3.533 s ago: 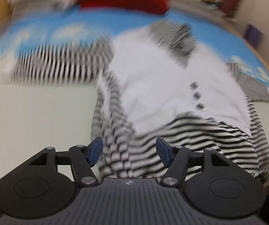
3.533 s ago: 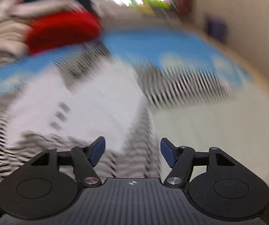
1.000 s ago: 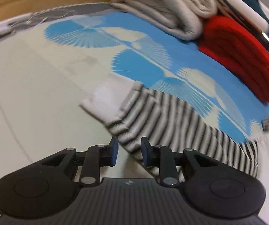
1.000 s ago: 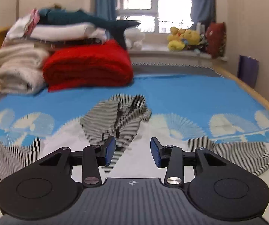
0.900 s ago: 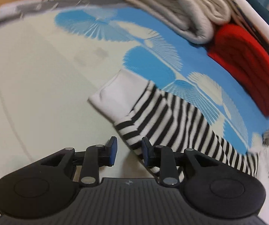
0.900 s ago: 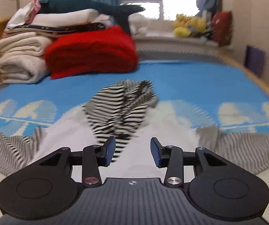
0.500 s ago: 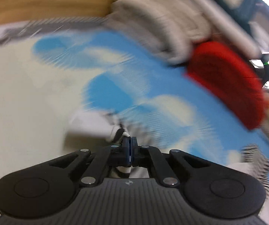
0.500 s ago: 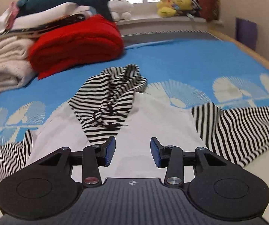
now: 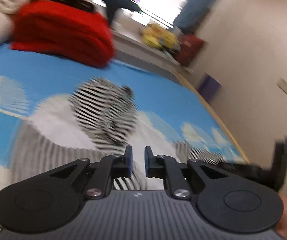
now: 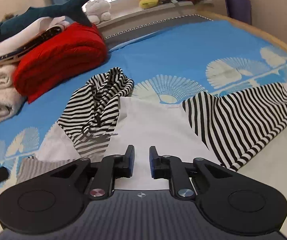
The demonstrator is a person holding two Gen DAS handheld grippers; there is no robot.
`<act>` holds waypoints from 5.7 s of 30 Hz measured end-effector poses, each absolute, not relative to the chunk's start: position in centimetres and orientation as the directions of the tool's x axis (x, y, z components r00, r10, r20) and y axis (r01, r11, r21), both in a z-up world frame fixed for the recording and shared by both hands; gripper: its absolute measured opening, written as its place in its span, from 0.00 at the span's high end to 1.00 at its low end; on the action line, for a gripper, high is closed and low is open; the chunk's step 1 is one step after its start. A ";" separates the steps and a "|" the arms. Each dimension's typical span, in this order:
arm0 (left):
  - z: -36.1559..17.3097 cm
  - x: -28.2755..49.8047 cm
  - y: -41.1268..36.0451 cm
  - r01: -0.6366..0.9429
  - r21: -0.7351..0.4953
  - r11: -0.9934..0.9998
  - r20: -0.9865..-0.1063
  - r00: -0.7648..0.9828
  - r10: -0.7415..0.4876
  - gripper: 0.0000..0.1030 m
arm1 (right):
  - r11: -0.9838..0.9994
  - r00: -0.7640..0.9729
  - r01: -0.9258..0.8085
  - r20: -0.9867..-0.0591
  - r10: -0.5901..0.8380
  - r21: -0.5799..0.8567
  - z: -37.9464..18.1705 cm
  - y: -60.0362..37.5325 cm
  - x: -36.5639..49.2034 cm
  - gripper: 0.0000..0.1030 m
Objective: Fold small clothes
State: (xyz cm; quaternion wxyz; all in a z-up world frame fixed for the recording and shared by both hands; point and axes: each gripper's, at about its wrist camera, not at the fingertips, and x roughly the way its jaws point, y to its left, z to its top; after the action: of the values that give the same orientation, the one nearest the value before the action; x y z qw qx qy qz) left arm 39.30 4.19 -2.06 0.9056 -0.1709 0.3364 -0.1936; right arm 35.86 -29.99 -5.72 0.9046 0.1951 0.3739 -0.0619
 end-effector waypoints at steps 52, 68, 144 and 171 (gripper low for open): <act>-13.3 44.4 10.0 0.001 -0.221 0.975 -0.894 0.399 -0.203 0.82 | 0.684 0.541 0.556 -0.831 0.134 0.472 -17.6 -35.6 39.7 0.86; -13.7 43.5 5.0 0.098 -0.080 0.992 -0.938 0.328 -0.108 0.80 | 0.763 0.626 0.488 -0.779 0.032 0.423 -11.8 -39.2 38.1 0.74; -3.7 44.0 8.4 -0.076 -0.144 0.987 -0.825 0.560 -0.078 0.61 | 0.900 0.679 -0.375 -0.595 0.430 0.223 -10.5 -20.0 39.7 0.74; -14.6 46.9 10.4 -0.371 -0.412 0.832 -0.888 0.371 -0.274 0.68 | 0.711 0.399 0.552 -0.886 0.234 0.436 -17.6 -35.9 39.3 0.60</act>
State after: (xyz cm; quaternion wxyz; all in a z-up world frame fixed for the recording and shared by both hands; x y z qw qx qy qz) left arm 46.92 10.43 -14.65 0.7762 -0.2879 0.5601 0.0315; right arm 39.34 -35.93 -17.63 0.7525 0.3654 0.5377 -0.1055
